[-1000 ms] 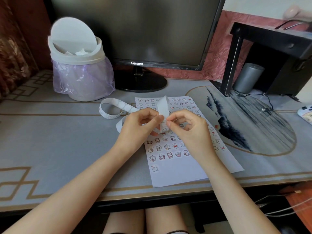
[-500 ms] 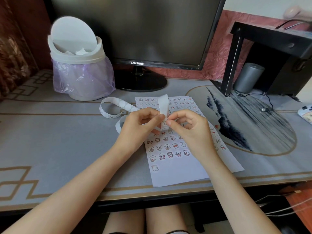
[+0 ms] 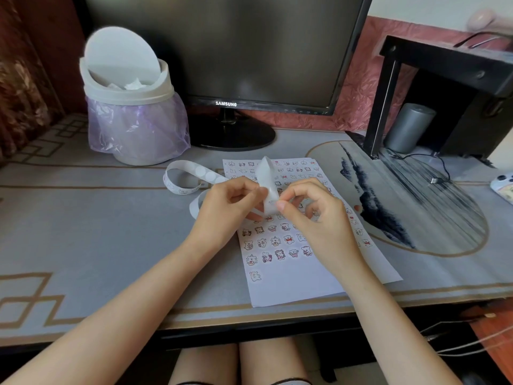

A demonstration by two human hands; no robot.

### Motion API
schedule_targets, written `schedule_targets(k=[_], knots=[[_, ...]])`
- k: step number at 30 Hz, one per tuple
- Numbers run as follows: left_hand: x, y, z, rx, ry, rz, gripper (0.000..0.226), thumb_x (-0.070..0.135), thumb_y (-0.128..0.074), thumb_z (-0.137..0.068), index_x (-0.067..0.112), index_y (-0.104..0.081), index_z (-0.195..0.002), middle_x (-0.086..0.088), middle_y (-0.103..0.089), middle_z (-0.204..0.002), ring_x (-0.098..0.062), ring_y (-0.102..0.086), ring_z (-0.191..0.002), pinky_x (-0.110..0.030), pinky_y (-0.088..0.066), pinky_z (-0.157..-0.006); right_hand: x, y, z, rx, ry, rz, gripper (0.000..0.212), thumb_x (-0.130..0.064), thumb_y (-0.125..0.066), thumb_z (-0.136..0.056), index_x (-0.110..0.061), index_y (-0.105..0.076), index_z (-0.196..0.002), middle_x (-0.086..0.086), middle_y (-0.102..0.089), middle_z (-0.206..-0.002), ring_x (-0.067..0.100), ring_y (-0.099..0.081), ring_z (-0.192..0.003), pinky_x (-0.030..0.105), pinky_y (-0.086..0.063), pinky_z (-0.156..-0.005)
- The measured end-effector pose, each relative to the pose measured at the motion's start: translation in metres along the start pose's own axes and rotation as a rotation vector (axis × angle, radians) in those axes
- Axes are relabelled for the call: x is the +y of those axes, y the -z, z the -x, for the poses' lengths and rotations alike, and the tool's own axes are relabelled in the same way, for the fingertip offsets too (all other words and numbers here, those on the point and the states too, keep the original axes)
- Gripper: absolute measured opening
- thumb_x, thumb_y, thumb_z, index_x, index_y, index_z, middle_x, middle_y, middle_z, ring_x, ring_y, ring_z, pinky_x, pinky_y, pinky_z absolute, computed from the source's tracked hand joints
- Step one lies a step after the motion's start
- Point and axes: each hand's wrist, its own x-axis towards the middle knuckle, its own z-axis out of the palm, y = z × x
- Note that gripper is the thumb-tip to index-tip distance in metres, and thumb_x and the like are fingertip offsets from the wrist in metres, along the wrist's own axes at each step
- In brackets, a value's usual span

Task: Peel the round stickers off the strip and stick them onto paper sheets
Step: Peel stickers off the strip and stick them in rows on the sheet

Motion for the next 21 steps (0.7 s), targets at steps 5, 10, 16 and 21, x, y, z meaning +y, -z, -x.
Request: schedule_targets(k=[5,10,16,21], knots=[[-0.001,-0.001,0.001,-0.006,0.013,-0.033,0.016,0.014,-0.06,-0.092,0.005,-0.065,-0.079,-0.012,-0.069,-0.075,-0.012,-0.066,-0.069,-0.021,-0.056,-0.066,-0.01,0.013,0.008,-0.132,-0.21,-0.14,0.006,-0.01,-0.073,-0.079,-0.014,-0.068,-0.077,-0.006,-0.066,-0.072,0.008,-0.057,-0.07,0.029,-0.046,-0.07],[-0.001,-0.001,0.002,-0.023,0.011,-0.058,0.016,0.014,-0.06,-0.092,0.004,-0.065,-0.08,-0.007,-0.068,-0.074,-0.011,-0.066,-0.068,-0.019,-0.056,-0.067,-0.012,0.013,0.026,-0.295,-0.398,-0.138,0.006,-0.013,-0.074,-0.078,-0.014,-0.07,-0.074,0.001,-0.068,-0.069,0.012,-0.059,-0.067,0.02,-0.048,-0.06],[-0.001,-0.001,0.002,-0.024,0.011,-0.071,0.016,0.014,-0.06,-0.092,0.006,-0.064,-0.079,-0.006,-0.068,-0.072,-0.01,-0.066,-0.067,-0.019,-0.056,-0.067,-0.01,0.004,0.034,-0.317,-0.431,-0.038,0.008,-0.015,-0.076,-0.076,-0.016,-0.07,-0.072,0.007,-0.071,-0.072,0.009,-0.056,-0.062,0.025,-0.048,-0.064],[-0.002,-0.001,0.002,-0.029,0.001,-0.073,0.016,0.015,-0.061,-0.091,0.008,-0.064,-0.078,-0.003,-0.067,-0.071,-0.01,-0.066,-0.068,-0.019,-0.056,-0.068,-0.01,0.002,0.036,-0.322,-0.429,0.032,0.008,-0.018,-0.076,-0.076,-0.014,-0.07,-0.073,0.005,-0.072,-0.073,0.004,-0.057,-0.061,0.023,-0.049,-0.066]])
